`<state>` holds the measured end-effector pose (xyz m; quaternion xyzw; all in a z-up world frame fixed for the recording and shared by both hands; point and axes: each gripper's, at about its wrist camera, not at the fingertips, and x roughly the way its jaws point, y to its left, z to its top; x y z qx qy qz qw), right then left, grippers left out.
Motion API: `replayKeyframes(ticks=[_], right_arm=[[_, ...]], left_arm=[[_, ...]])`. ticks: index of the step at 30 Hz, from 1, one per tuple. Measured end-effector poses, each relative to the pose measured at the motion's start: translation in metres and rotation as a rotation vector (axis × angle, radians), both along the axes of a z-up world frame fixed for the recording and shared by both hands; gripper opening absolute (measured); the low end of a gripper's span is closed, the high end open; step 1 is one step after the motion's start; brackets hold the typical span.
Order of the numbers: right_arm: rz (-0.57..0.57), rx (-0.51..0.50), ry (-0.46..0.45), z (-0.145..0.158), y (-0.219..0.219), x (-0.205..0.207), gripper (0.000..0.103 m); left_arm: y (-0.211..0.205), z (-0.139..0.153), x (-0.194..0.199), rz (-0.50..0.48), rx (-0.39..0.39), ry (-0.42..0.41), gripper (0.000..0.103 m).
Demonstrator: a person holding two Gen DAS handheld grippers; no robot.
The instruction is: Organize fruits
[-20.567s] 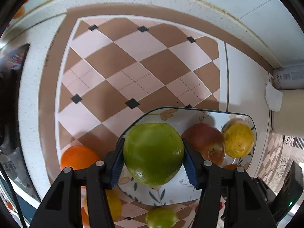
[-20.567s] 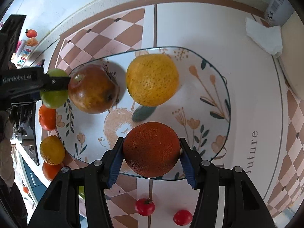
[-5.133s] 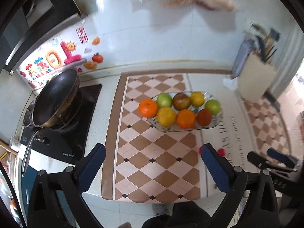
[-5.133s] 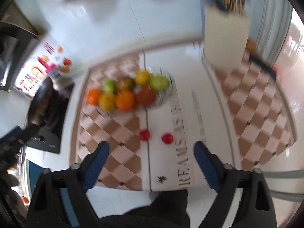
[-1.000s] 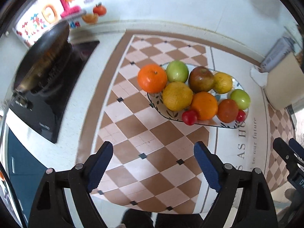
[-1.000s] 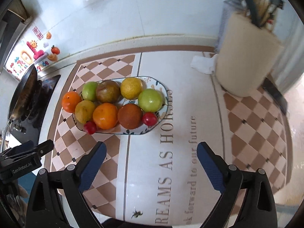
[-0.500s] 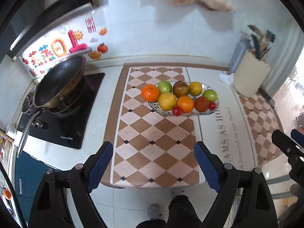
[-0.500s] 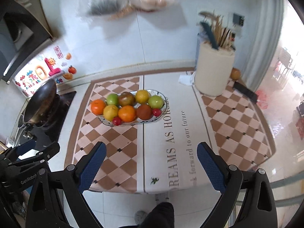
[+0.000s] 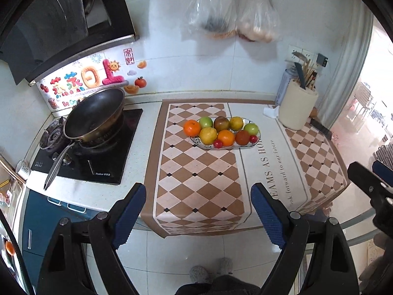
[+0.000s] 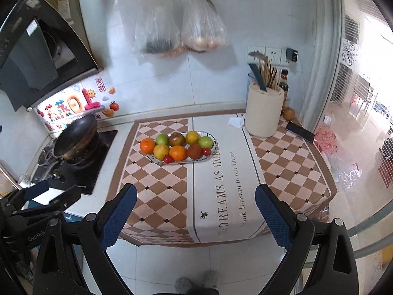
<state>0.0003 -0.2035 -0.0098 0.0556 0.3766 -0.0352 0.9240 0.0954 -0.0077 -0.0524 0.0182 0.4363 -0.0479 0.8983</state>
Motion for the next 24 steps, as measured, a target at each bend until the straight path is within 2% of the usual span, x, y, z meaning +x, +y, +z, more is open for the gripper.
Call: replayKeyframes(ticks=[10, 19, 24], right_arm=[[0.051, 0.015, -0.039, 0.03, -0.001, -0.026, 0.099], [0.058, 0.034, -0.034, 0.029, -0.012, -0.021, 0.1], [0.045, 0.029, -0.033, 0.021, -0.021, -0.001, 0.1]], left_arm=[[-0.004, 0.029, -0.027, 0.022, -0.007, -0.04, 0.087], [-0.011, 0.032, -0.026, 0.034, -0.011, -0.05, 0.087], [-0.016, 0.027, -0.011, 0.047, -0.011, -0.045, 0.089]])
